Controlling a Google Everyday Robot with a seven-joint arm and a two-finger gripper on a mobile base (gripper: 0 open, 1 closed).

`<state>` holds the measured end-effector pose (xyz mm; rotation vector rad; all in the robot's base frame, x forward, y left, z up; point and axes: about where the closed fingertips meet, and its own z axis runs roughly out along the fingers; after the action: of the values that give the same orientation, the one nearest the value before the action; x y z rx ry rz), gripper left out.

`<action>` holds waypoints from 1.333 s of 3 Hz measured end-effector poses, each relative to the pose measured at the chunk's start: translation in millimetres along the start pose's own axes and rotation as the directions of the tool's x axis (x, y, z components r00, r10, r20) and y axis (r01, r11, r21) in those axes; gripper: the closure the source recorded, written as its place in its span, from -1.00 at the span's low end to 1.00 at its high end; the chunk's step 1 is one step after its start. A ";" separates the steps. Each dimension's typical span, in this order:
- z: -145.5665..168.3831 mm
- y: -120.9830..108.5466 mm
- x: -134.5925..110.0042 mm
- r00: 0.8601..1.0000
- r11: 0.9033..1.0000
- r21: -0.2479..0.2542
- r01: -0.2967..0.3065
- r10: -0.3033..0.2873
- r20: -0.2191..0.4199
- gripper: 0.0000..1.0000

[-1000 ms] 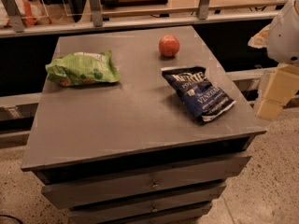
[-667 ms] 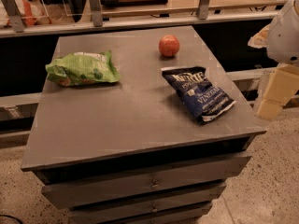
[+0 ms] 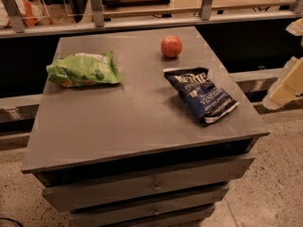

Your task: Move apple near blue chip bag

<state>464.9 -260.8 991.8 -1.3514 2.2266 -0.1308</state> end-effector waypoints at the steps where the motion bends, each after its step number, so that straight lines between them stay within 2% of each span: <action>1: 5.5 -23.6 19.4 0.972 0.984 0.051 -0.170 0.159 0.174 -1.00; 2: 17.1 -63.6 11.8 0.897 0.949 0.083 -0.304 0.256 0.360 -1.00; 3: 33.1 -110.1 3.7 0.834 0.915 0.113 -0.388 0.296 0.465 -1.00; 4: 60.7 -153.6 0.2 0.815 0.894 0.106 -0.435 0.341 0.468 -1.00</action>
Offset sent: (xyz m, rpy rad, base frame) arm 0.1194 -0.0712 0.0300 0.5960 -0.4930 -0.2983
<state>616.7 -326.0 992.5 -0.6974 1.9806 0.0831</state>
